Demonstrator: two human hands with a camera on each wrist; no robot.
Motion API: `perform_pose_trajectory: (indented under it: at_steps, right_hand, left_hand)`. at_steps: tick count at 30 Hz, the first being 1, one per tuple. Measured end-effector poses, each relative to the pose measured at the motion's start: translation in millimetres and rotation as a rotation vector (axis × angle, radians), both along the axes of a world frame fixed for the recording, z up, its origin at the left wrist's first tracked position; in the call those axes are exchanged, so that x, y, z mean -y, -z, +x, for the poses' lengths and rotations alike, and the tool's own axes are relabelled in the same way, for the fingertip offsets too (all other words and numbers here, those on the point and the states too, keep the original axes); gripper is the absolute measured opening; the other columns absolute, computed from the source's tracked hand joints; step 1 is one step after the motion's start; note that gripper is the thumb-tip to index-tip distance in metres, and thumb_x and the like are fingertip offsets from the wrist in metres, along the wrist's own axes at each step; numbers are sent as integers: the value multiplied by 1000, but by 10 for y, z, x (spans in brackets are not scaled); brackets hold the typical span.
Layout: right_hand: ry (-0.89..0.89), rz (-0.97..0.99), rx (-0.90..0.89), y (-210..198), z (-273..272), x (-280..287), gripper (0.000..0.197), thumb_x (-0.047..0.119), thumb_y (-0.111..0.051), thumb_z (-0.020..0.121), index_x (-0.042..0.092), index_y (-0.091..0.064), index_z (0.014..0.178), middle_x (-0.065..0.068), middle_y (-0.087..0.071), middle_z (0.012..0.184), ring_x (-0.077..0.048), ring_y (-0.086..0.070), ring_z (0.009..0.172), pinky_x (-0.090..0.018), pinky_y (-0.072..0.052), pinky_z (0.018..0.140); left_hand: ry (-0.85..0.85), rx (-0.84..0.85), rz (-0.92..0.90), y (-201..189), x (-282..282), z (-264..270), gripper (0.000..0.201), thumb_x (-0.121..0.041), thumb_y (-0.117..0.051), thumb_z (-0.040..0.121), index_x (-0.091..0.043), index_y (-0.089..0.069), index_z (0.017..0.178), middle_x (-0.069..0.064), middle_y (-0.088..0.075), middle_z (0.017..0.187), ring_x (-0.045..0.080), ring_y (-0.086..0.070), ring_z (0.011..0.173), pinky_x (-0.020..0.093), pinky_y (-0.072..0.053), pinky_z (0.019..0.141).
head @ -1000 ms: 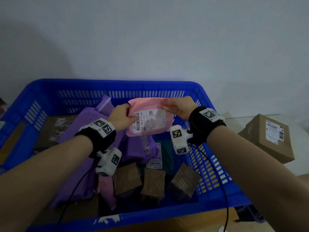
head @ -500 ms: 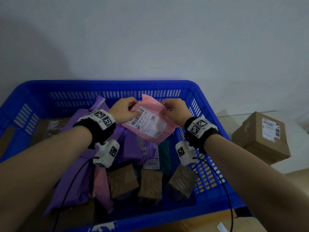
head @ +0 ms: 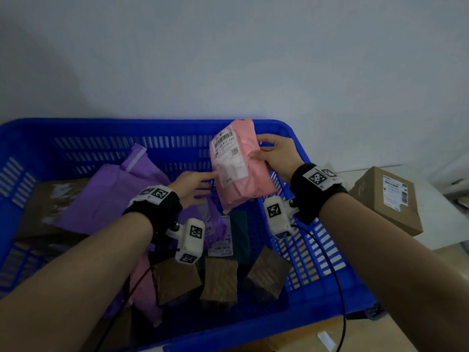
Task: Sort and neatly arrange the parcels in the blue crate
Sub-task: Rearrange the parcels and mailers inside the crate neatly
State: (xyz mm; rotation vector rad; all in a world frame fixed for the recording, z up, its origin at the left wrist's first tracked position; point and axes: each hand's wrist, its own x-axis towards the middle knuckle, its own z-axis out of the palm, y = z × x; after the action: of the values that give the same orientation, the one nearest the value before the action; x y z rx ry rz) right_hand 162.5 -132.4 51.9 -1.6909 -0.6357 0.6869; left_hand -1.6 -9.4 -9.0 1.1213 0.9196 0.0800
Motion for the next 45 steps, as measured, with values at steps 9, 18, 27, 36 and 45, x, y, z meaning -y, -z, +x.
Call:
perform_pose_trajectory:
  at_steps: [9,18,27,36,45]
  right_hand:
    - [-56,-76,-155,28,96,165,41,-12,-60,83,2,-56,121,-14,-64,90,-16,-64,67,-28,-53,60]
    - [96,-374,-105,613,-12,129,67,-10,-66,77,1,-41,137,-26,-63,113,-35,-63,98,-50,-55,82]
    - [-151,-652,169,1119,88,34,86,10,-78,73,12,-31,145,-16,-48,139,-30,-47,128,-32,-38,105]
    - [-242,-914,208,1603,198,-70,86,22,-82,69,30,-35,141,-18,-38,138,-38,-44,125,-41,-44,102]
    - [-195,-966,200,1828,279,-87,84,18,-76,76,33,-30,144,-19,-29,141,-39,-39,128,-42,-42,104]
  left_hand:
    - [-52,182,-86,121,78,21,9,-20,-55,92,-15,-62,95,4,-63,94,19,-56,81,30,-45,66]
    - [-115,13,65,365,55,94,24,-7,-62,88,-5,-63,112,9,-68,96,21,-64,79,34,-53,69]
    - [-75,-181,93,722,139,382,29,7,-58,86,-2,-59,113,16,-62,102,24,-59,75,40,-52,71]
    - [58,-375,106,1136,261,717,11,6,-62,83,-4,-57,86,15,-58,97,27,-58,89,33,-54,64]
    - [96,-355,0,1378,225,821,37,7,-57,83,-3,-59,118,16,-64,114,27,-62,101,37,-53,90]
